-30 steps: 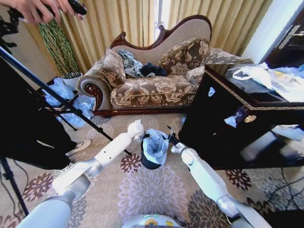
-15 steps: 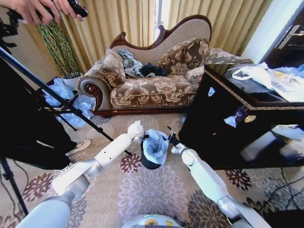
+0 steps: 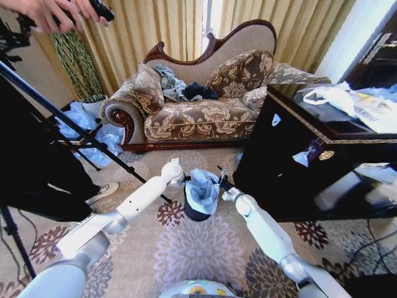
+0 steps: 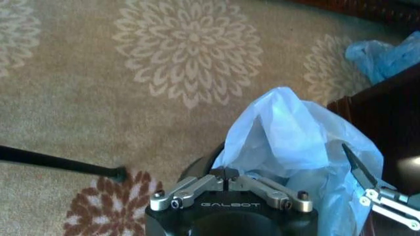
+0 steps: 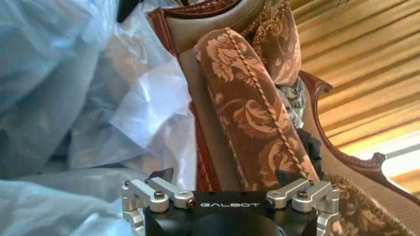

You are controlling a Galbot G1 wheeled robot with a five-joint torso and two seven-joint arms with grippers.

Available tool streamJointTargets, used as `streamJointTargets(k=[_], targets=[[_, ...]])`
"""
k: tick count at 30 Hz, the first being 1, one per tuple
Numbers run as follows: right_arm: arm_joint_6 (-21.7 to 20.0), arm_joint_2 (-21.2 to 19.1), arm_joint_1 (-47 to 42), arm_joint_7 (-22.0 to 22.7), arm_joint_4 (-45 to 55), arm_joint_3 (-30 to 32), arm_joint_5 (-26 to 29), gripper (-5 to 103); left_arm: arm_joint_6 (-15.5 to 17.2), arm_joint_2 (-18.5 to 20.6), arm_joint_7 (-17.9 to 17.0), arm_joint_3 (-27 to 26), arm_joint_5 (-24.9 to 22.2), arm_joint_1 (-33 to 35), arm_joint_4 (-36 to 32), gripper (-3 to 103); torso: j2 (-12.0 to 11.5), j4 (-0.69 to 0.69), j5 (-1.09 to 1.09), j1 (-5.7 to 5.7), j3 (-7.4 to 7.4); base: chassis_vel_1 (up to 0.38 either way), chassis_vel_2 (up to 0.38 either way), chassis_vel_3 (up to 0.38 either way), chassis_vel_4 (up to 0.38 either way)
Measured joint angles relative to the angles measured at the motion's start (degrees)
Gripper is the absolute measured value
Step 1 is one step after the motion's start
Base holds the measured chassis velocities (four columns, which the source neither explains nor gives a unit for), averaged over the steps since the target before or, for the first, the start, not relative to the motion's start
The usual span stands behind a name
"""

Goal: Place a garbage bag over the trash bin.

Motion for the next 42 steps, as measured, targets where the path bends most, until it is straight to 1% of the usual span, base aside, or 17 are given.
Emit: streamJointTargets(k=[1, 6, 8, 10, 12, 16, 19, 22, 25, 27, 28, 31, 37, 42], targets=[[0.1, 0.5, 0.8, 0.0, -1.0, -0.1, -1.0, 100, 0.0, 0.5, 0.2, -0.6, 0.0, 0.5, -0.6, 0, 0.0, 0.01, 0.0, 0.0, 0.0, 0.0, 0.0, 0.0, 0.0], [0.7, 1.1, 2.5, -0.1, -3.7, -0.3, -2.4, 100, 0.0, 1.5, 0.9, -1.4, 0.1, 1.1, -1.5, 0, 0.0, -0.01, 0.0, 0.0, 0.0, 0.0, 0.0, 0.0, 0.0], [1.2, 1.6, 3.6, -0.1, -5.7, -0.5, -3.4, 100, 0.0, 2.0, 1.8, -1.9, 0.5, 1.2, -1.6, 0, 0.0, 0.0, 0.01, 0.0, 0.0, 0.0, 0.0, 0.0, 0.0], [1.2, 1.6, 3.6, -0.1, -5.7, -0.5, -3.4, 100, 0.0, 2.0, 1.8, -1.9, 0.5, 1.2, -1.6, 0, 0.0, 0.0, 0.01, 0.0, 0.0, 0.0, 0.0, 0.0, 0.0], [2.2, 2.5, 4.6, 0.2, -8.7, -0.2, -5.3, 100, 0.0, 2.2, 2.8, -3.1, 1.0, 1.6, -1.4, 0, 0.0, 0.0, 0.01, 0.0, 0.0, 0.0, 0.0, 0.0, 0.0], [2.5, 2.8, 4.8, 0.6, -9.9, 0.0, -6.2, 100, 0.1, 2.2, 3.6, -3.8, 1.5, 1.8, -1.0, 0, 0.0, 0.0, 0.01, 0.0, 0.0, 0.0, 0.0, 0.0, 0.0], [3.4, 4.1, 5.3, 1.7, -12.2, 1.7, -9.0, 100, 0.1, 2.5, 5.4, -4.1, 3.6, 3.1, -1.3, 0, 0.0, -0.02, 0.0, 0.0, 0.0, 0.0, 0.0, 0.0, 0.0], [3.6, 5.1, 5.9, 2.4, -13.6, 2.7, -10.5, 100, 0.1, 2.6, 6.1, -4.6, 4.4, 4.3, -2.2, 0, 0.0, 0.0, 0.02, 0.0, 0.0, 0.0, 0.0, 0.0, 0.0], [3.7, 5.6, 6.7, 2.5, -14.8, 3.1, -11.1, 100, 0.1, 2.6, 6.8, -4.8, 5.1, 4.9, -2.3, 0, 0.0, 0.0, -0.01, 0.0, 0.0, 0.0, 0.0, 0.0, 0.0], [4.2, 6.7, 7.7, 3.1, -17.0, 4.1, -12.3, 100, 0.1, 2.4, 8.1, -5.4, 6.6, 5.4, -1.8, 0, 0.0, -0.01, 0.02, 0.0, 0.0, 0.0, 0.0, 0.0, 0.0], [4.2, 6.7, 7.7, 3.1, -17.0, 4.1, -12.3, 100, 0.1, 2.4, 8.1, -5.4, 6.6, 5.4, -1.8, 0, 0.0, -0.01, 0.02, 0.0, 0.0, 0.0, 0.0, 0.0, 0.0], [5.1, 8.3, 8.8, 3.7, -20.2, 5.5, -14.3, 100, 0.1, 2.2, 9.4, -7.3, 8.0, 5.9, -0.5, 0, 0.0, 0.0, 0.01, 0.0, 0.0, 0.0, 0.0, 0.0, 0.0], [5.6, 8.6, 9.1, 3.5, -21.9, 6.2, -15.6, 100, 0.1, 2.2, 11.4, -9.4, 9.6, 6.5, 1.7, 0, 0.0, 0.0, 0.02, 0.0, 0.0, 0.0, 0.0, 0.0, 0.0], [6.5, 7.4, 9.2, 1.4, -22.0, 6.5, -15.9, 100, 0.1, 2.3, 12.7, -11.0, 10.4, 7.5, 2.4, 0, 0.0, -0.01, 0.0, 0.0, 0.0, 0.0, 0.0, 0.0, 0.0]])
